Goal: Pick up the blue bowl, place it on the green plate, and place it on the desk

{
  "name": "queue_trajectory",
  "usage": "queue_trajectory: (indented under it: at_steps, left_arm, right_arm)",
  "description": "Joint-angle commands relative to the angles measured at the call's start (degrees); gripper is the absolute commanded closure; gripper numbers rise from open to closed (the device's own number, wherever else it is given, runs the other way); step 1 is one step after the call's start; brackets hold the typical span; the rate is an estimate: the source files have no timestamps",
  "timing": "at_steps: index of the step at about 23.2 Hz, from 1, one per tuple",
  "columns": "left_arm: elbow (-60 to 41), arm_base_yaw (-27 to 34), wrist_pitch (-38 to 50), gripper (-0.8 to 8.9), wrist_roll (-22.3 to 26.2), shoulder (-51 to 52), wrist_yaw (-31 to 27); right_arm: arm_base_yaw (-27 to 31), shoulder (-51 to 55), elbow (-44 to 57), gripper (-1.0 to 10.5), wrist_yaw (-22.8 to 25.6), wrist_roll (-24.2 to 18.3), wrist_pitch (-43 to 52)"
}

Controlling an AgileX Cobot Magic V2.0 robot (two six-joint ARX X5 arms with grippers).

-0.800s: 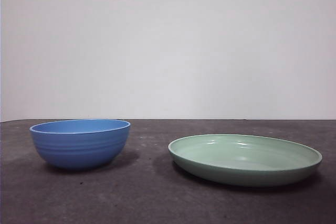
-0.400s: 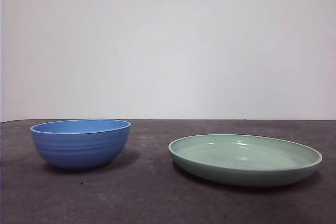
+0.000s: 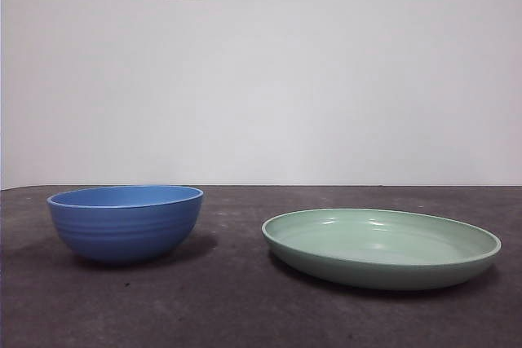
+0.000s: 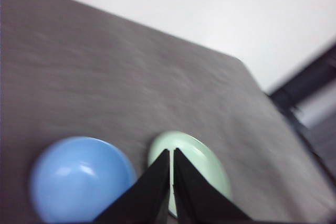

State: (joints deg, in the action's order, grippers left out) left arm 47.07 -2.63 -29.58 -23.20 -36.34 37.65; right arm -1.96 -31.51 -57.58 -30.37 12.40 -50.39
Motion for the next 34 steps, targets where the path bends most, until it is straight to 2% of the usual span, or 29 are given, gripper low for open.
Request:
queue_trajectory:
  at_steps: [1, 6, 13, 18, 20, 23, 25, 27, 34]
  left_arm:
    - [3.1, -1.0, -1.6, 8.02, 1.7, -3.3, 5.5]
    - [4.9, -3.9, -6.3, 8.02, 4.5, -6.4, 6.4]
    - [4.9, -5.4, -10.8, 7.74, 10.4, -6.7, 6.1]
    - [4.9, -5.4, -13.2, 5.68, 10.6, -6.7, 6.0]
    - [4.9, -5.4, -13.7, 4.47, 10.6, -6.7, 5.7]
    - [4.9, -5.4, -14.4, 2.7, 10.6, -6.7, 5.4]
    - [4.9, -5.4, -14.6, 1.96, 10.5, -6.7, 5.4]
    - [4.9, -5.4, -14.5, 1.88, 10.6, -6.7, 5.4]
    - [4.9, -5.4, -14.6, 1.88, 11.7, -6.8, 5.0]
  right_arm:
    - [-0.7, -2.5, -3.4, 9.4, -3.0, -3.0, -1.9]
    - [-2.7, -5.2, -4.2, 9.4, -7.5, -3.5, -3.6]
    - [-3.9, -5.8, -4.2, 9.4, -7.1, -4.5, -3.7]
    - [-3.9, -5.8, -4.2, 9.3, -7.1, -4.5, -3.8]
    - [-3.9, -5.9, -4.2, 8.6, -7.1, -4.5, -3.9]
    - [-3.9, -5.9, -4.2, 5.8, -7.1, -4.3, -4.4]
    - [-3.9, -5.9, -4.2, 4.3, -7.1, -4.3, -4.6]
    - [-3.9, -5.9, -4.2, 3.8, -7.1, -4.3, -4.6]
    - [-3.9, -5.8, -4.2, 3.8, -7.1, -4.3, -5.4]
